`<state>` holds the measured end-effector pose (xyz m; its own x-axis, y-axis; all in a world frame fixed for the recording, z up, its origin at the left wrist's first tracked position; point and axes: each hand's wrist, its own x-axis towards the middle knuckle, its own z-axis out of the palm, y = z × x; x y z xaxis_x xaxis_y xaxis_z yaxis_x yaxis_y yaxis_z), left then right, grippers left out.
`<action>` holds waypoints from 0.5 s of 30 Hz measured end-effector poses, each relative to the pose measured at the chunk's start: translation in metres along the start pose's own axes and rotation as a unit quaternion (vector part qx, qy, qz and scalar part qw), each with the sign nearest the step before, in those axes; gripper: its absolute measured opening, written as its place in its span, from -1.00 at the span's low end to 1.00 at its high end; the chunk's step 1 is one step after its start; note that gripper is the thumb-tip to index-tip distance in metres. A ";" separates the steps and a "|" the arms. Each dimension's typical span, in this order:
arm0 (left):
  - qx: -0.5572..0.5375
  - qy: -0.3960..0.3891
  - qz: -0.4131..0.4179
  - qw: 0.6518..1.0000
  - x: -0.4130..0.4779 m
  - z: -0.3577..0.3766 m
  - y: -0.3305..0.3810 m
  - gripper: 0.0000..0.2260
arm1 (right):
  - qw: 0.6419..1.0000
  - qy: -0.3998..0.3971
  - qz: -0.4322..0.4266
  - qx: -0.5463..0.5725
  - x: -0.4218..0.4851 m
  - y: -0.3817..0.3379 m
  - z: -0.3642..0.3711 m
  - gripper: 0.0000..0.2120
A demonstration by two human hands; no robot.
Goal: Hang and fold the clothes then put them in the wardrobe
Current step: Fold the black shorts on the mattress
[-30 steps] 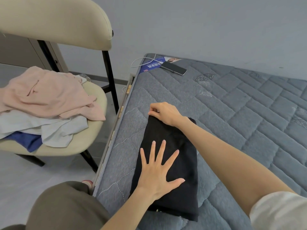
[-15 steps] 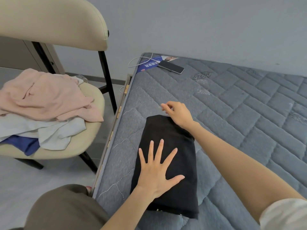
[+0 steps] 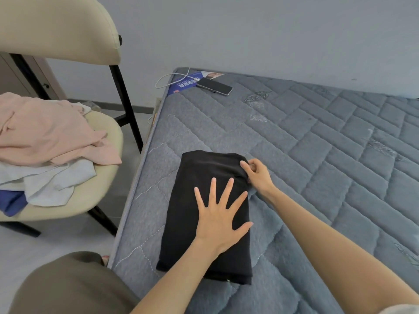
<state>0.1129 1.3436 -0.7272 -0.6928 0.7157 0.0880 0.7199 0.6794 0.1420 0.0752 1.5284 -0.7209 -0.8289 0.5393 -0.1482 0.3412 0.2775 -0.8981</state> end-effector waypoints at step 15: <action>0.014 -0.030 0.030 0.999 -0.004 0.009 -0.006 -0.37 | 0.997 0.046 0.017 -0.053 0.031 -0.022 0.008 -0.82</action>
<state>0.1118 1.3380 -0.7368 -0.6459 0.7625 0.0367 0.7609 0.6392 0.1111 0.0387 1.5326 -0.7090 -0.7737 0.6189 -0.1357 0.4179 0.3375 -0.8435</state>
